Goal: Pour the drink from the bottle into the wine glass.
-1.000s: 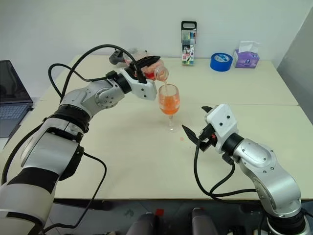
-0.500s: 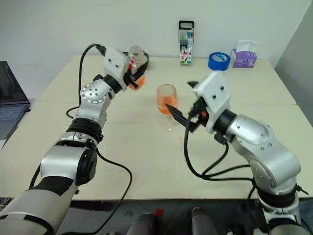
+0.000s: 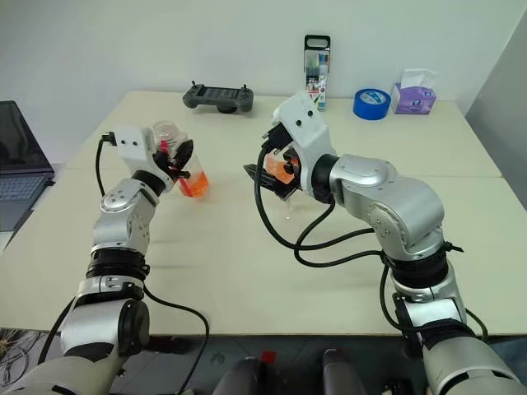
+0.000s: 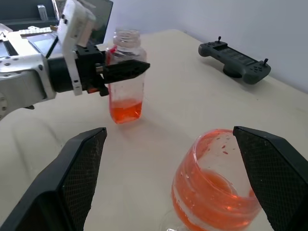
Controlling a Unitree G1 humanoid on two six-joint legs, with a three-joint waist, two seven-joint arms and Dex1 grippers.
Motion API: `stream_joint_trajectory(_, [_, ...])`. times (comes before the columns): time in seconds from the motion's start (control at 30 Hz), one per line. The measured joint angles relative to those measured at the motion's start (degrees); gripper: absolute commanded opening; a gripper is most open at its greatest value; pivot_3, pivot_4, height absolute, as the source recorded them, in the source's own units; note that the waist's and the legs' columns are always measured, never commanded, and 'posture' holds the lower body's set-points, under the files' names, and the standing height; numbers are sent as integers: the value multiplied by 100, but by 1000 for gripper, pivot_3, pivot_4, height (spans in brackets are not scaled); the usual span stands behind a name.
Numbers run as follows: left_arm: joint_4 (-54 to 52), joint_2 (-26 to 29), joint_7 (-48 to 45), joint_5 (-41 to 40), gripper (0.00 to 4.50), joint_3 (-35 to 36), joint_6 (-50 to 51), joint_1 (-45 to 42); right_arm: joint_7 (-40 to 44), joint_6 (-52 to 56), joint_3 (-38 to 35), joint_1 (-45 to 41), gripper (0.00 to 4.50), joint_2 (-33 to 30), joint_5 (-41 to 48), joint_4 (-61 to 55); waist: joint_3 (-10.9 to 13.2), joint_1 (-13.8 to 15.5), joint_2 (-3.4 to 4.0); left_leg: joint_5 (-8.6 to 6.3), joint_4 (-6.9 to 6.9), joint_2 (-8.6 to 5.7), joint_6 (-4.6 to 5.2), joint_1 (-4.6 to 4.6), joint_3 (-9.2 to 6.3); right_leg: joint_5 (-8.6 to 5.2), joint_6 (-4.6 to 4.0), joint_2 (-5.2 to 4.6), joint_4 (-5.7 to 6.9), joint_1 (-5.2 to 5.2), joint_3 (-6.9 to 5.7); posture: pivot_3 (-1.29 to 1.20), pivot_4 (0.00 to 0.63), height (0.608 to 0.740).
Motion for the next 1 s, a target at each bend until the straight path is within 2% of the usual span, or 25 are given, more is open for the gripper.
stream_joint_trajectory(0.23, [61, -14, 13, 43, 1706, -84, -22, -1, 194, -99, 25, 2, 4500, 7, -57, 91, -1, -13, -1, 0, -1, -3, 0, 1, 3, 0, 0, -3, -1, 0, 3, 0, 150, 740])
stream_joint_trajectory(0.3, [101, -30, 16, 39, 2423, -97, -21, 3, 214, -92, 37, 4, 4500, 7, -59, 91, -1, -18, -1, 0, -1, -1, 1, 1, 3, 0, 0, -3, -1, -1, 2, 0, 150, 740])
stream_joint_trajectory(0.53, [106, -30, 30, 41, 4474, -106, 27, 251, 208, -90, 51, 12, 4500, 4, -106, 90, -1, -20, -1, 0, -3, 0, 1, 1, 2, 0, 0, -3, -1, -1, 2, 0, 150, 740])
stream_joint_trajectory(0.77, [-68, -30, 81, 57, 4474, -128, 97, 371, 206, -98, 51, 17, 4500, 4, -265, 91, -1, -20, -1, 0, -4, 0, 1, 1, 3, 0, 0, -3, -2, -1, 2, 0, 150, 740])
stream_joint_trajectory(1.0, [-726, -12, 133, 117, 4474, -193, 537, 782, 321, -196, 50, 22, 4500, -82, -324, 136, -1, -20, -1, -1, -5, 1, 1, 1, 2, 0, 0, -3, -3, -1, 2, 0, 150, 740])
